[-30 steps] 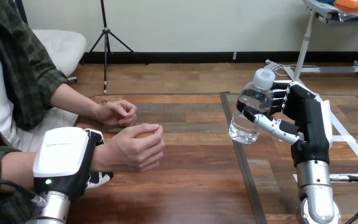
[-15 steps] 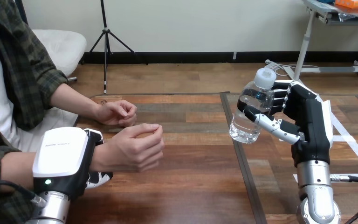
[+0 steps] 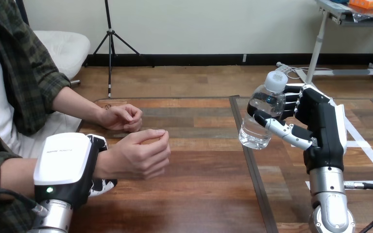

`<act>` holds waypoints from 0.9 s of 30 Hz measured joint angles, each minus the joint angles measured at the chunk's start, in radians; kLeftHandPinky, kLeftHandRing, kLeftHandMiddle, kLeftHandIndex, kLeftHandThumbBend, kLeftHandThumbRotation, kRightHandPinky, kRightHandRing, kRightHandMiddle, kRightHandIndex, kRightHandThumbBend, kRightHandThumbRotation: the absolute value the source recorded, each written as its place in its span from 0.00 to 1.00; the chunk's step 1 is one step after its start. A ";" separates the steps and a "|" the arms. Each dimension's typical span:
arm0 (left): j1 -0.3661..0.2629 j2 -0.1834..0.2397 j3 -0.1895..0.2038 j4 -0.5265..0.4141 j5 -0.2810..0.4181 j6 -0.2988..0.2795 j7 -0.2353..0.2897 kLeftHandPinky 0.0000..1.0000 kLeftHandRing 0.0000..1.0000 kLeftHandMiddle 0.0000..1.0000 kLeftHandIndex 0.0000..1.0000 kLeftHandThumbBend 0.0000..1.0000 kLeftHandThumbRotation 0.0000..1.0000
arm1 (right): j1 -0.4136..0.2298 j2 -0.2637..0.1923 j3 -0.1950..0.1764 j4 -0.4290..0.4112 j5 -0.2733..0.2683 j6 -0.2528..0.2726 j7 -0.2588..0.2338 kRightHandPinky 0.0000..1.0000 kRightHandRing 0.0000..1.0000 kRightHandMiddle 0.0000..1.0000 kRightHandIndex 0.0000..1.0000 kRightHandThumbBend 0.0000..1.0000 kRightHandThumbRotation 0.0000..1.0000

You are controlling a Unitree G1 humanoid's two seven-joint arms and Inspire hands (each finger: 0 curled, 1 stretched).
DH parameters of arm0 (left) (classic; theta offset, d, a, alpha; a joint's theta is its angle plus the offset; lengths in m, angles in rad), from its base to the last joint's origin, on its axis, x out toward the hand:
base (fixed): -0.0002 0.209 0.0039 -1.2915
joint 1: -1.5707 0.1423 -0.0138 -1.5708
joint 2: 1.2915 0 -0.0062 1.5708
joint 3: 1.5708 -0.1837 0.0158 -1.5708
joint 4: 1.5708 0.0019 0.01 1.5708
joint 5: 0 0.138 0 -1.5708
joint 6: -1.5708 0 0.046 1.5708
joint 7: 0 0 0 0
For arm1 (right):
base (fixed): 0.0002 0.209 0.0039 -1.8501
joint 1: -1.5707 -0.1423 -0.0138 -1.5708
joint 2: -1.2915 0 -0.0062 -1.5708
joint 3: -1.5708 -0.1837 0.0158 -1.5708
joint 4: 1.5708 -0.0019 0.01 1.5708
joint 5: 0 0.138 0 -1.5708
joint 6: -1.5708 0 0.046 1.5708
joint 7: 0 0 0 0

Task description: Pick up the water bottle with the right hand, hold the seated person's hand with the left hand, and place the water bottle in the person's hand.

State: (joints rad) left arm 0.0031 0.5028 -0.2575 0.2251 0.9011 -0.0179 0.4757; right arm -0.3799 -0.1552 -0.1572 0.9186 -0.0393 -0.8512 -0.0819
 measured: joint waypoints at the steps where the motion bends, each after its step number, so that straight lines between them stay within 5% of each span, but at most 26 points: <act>1: 0.000 0.000 0.000 0.001 0.000 -0.002 0.002 0.24 0.27 0.30 0.30 0.83 0.00 | 0.000 0.000 0.000 0.000 0.000 0.000 0.000 0.38 0.43 0.49 0.52 0.72 0.00; 27: 0.000 0.000 0.000 0.009 0.006 -0.010 0.018 0.24 0.26 0.30 0.30 0.82 0.00 | 0.000 0.000 0.000 0.000 0.007 0.000 0.006 0.38 0.43 0.49 0.53 0.72 0.00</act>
State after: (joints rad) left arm 0.0027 0.5028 -0.2575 0.2340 0.9071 -0.0281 0.4935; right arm -0.3799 -0.1550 -0.1574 0.9186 -0.0328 -0.8512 -0.0756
